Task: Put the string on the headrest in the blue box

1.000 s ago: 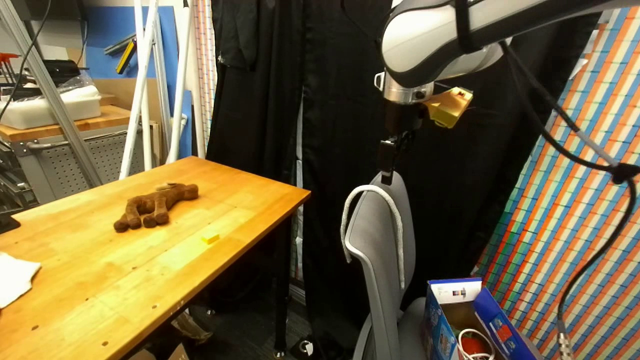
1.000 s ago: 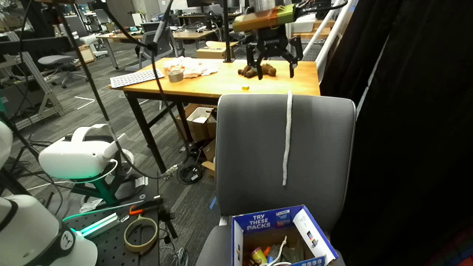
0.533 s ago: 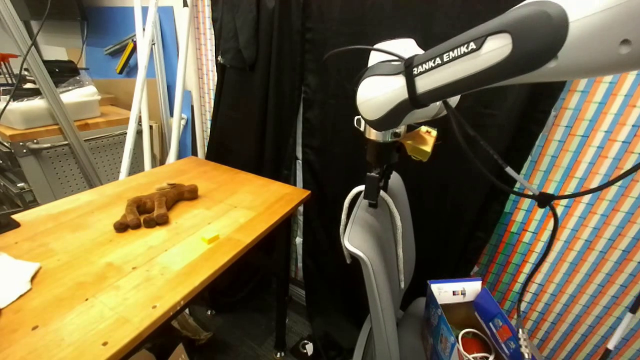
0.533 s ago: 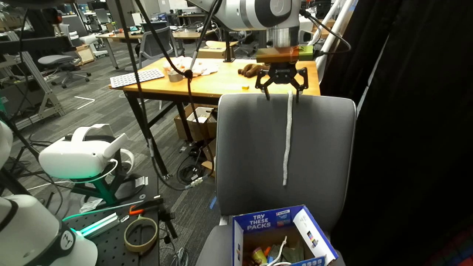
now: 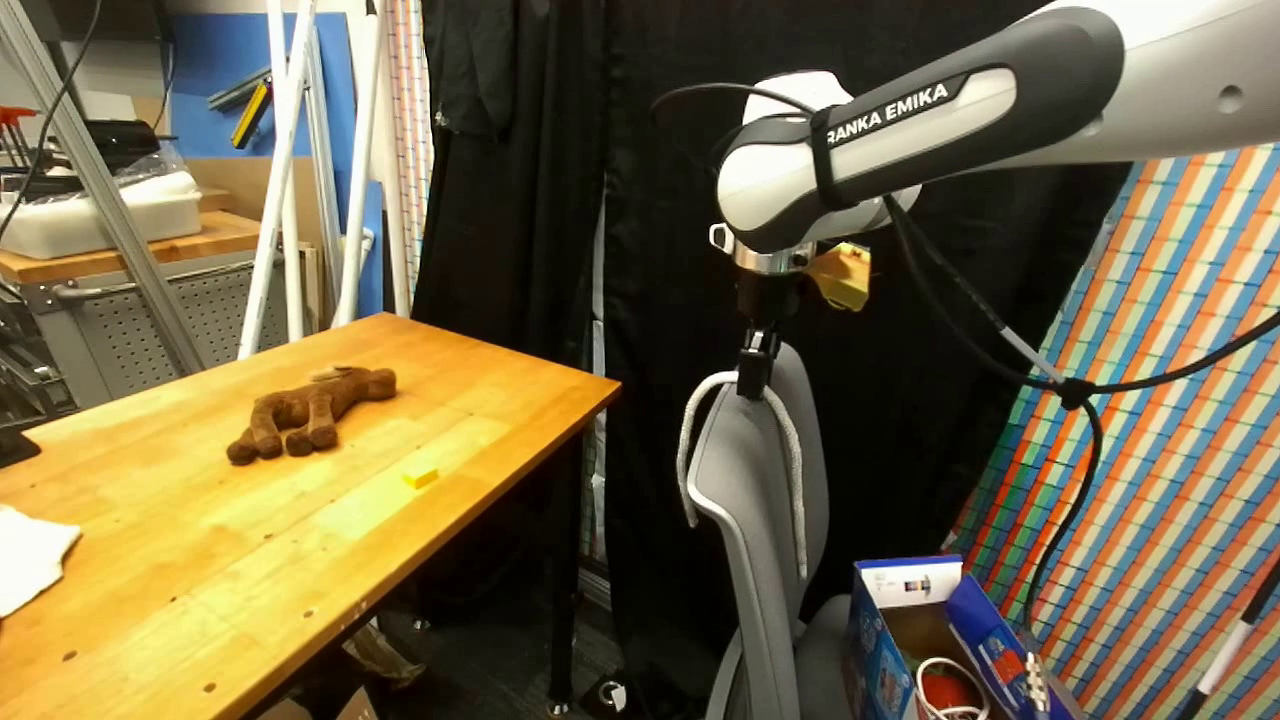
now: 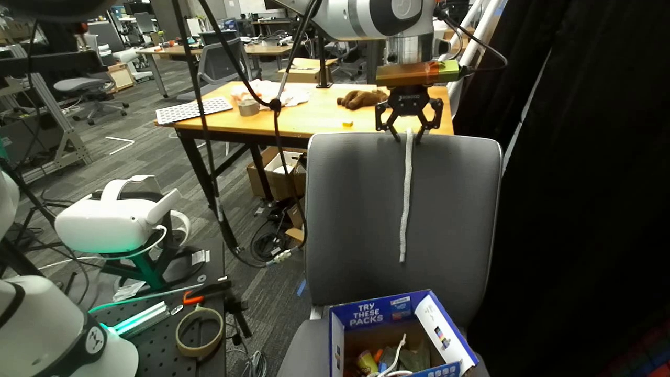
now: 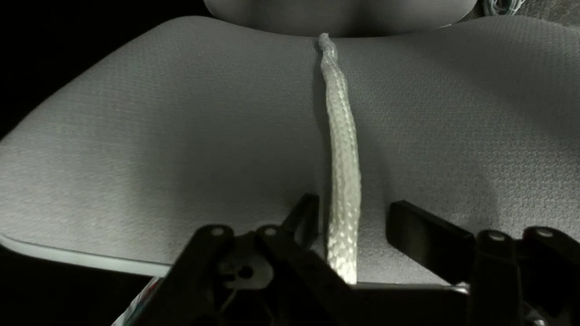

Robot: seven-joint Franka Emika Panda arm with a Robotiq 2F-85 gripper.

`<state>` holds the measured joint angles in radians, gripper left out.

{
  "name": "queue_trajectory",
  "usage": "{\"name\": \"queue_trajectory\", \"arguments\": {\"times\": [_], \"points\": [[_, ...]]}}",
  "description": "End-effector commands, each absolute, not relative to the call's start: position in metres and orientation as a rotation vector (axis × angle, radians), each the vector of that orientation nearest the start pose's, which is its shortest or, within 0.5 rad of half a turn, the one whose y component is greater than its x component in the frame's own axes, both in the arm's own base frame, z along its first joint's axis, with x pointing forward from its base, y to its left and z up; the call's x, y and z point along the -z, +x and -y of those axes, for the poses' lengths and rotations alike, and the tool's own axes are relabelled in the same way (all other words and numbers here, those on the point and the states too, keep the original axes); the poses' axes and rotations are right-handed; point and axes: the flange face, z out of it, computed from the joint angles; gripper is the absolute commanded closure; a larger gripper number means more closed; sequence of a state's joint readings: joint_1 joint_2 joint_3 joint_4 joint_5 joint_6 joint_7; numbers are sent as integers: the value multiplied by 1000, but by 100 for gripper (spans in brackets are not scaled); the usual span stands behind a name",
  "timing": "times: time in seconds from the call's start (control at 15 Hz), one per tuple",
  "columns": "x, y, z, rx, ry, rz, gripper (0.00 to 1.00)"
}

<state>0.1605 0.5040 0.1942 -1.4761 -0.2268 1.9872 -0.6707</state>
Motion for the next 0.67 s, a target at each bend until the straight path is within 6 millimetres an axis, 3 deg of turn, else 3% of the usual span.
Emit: {"name": "queue_trajectory", "arguments": {"times": [0.0,0.07,0.2,0.33,0.6], "points": [[-391,673,-216,20,-2718,1724,86],[-391,672,-216,20,-2709,1733,92],[-392,672,-216,10,-2708,1738,95],[-395,670,-216,6,-2730,1731,93],[-438,659,-220,128,-2874,1665,92]]}}
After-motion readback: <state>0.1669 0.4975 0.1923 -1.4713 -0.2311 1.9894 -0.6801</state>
